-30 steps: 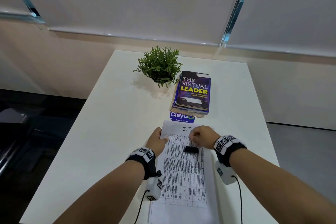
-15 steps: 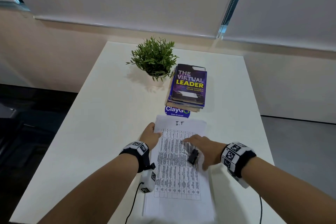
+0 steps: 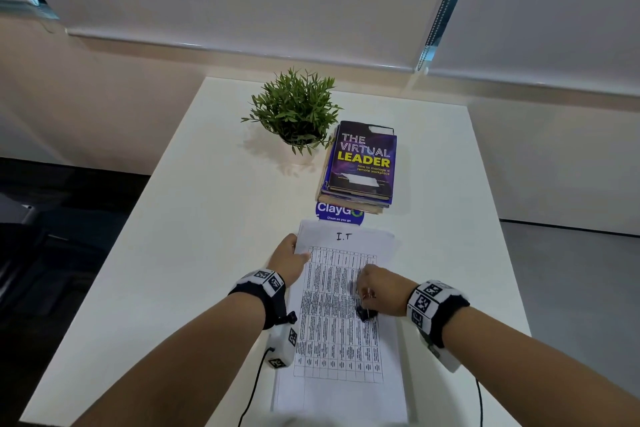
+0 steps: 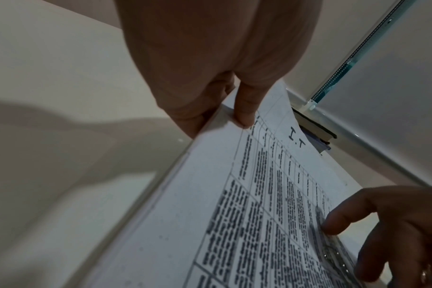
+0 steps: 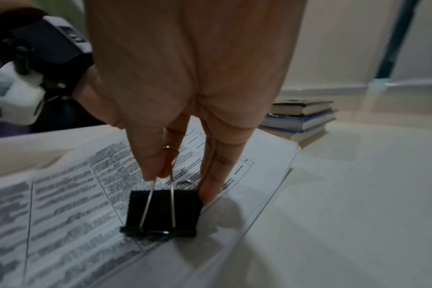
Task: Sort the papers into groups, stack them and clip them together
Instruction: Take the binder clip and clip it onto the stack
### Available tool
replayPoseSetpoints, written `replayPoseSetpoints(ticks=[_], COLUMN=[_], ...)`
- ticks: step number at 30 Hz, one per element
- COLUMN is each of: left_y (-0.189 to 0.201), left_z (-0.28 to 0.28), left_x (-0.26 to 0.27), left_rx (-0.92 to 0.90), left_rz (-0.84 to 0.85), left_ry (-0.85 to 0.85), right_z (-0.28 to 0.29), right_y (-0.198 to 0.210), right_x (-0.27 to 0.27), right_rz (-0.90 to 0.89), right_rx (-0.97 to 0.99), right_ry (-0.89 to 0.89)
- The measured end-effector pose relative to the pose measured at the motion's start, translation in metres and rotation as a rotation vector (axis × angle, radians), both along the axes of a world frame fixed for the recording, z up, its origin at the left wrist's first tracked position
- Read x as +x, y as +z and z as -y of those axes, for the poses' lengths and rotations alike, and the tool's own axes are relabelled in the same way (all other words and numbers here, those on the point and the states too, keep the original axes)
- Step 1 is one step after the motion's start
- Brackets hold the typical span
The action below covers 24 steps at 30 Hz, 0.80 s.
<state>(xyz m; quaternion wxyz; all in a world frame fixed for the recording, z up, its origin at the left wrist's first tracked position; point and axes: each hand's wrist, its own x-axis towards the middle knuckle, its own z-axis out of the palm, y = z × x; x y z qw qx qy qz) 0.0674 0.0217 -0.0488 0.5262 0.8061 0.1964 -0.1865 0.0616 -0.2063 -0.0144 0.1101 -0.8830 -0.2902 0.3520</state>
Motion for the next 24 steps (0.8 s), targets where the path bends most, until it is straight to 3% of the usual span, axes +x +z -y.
replayPoseSetpoints(ticks=[11,14,24], left_y=[-0.001,-0.001,0.006], left_z=[-0.003,-0.003,-0.003], left_x=[-0.001,-0.002,-0.006], left_rx=[0.008,0.016,0.041], left_rz=[0.013,0.014,0.031], left_ry=[-0.003,-0.009,-0.009], right_z=[0.010,0.011,0.016], right_y=[0.001,0.004,0.015], right_x=[-0.011,-0.006,0.008], right_rz=[-0.102,-0.119,-0.017], right_rx=[0.176,0.142,-0.018], right_ry=[-0.264,-0.351,-0.218])
